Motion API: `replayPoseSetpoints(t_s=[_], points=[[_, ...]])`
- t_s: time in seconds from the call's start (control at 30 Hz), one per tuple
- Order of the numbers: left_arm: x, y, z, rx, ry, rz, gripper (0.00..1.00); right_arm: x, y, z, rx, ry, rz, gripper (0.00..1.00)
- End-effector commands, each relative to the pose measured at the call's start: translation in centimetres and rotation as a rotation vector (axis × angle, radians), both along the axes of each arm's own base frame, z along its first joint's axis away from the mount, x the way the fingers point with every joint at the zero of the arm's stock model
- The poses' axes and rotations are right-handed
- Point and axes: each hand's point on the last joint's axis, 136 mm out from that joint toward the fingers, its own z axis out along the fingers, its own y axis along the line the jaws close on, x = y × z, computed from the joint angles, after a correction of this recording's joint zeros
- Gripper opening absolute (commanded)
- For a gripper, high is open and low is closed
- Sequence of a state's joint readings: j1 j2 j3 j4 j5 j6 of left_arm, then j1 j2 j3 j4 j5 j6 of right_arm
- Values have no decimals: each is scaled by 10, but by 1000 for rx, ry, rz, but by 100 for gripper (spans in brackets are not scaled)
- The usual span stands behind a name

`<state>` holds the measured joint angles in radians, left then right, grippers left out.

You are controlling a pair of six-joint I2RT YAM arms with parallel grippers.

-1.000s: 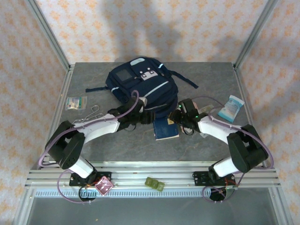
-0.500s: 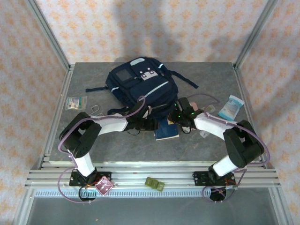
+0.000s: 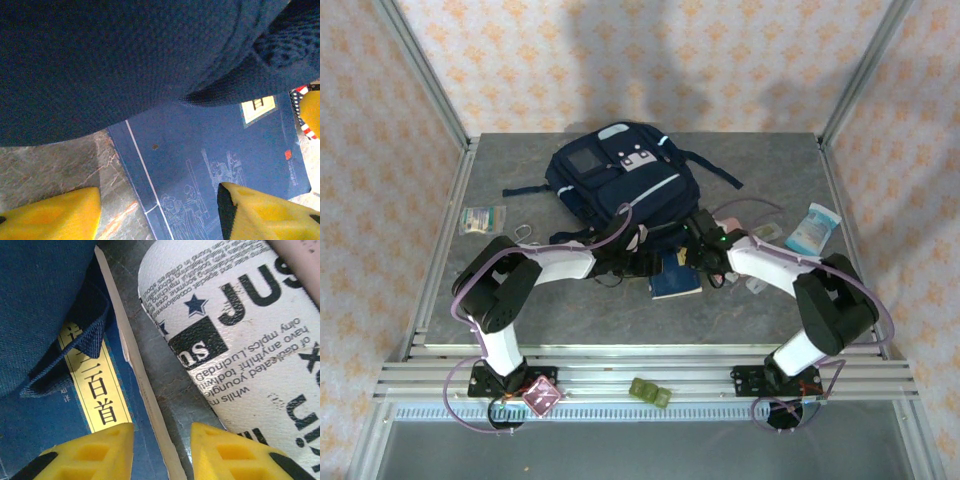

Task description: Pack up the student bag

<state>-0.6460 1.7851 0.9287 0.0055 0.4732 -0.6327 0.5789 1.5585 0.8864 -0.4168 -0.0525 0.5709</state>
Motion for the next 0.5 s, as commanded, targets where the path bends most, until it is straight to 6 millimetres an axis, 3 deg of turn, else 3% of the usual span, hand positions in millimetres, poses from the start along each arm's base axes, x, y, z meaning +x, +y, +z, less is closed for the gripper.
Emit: replayPoseSetpoints(t_s=[0.0, 0.23, 0.47], points=[[-3, -11, -10, -23, 27, -15, 60, 0, -1, 4, -59, -5, 11, 32], [-5, -12, -13, -30, 31, -17, 58, -3, 3, -18, -59, 32, 26, 33], [-7, -19, -14, -45, 38, -41, 59, -10, 18, -34, 19, 76, 66, 20]])
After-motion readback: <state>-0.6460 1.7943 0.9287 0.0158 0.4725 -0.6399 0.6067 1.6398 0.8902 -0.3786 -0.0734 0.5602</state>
